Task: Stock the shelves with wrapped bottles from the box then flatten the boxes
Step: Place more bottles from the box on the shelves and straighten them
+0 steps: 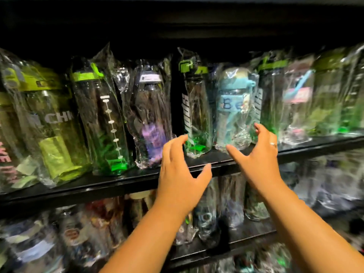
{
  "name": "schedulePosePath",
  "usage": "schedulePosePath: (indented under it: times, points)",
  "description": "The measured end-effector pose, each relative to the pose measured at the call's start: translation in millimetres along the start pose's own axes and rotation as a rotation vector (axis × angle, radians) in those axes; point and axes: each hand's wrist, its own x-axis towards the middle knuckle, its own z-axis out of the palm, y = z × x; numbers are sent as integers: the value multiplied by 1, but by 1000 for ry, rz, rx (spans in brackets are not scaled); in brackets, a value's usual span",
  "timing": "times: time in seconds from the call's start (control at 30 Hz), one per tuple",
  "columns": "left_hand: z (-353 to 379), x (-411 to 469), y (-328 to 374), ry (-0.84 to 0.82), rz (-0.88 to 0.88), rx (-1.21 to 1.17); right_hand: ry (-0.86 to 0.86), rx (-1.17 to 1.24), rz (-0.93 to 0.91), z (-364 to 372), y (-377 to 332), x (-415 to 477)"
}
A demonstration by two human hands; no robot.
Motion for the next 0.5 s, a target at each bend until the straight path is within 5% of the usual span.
schedulePosePath:
  times: [0.27,0.5]
  points:
    - [72,74,15,99,-398,-73,-184,99,15,-6,38,51]
    - [100,104,2,191,-543,-17,-319,156,-66,-9,49,65]
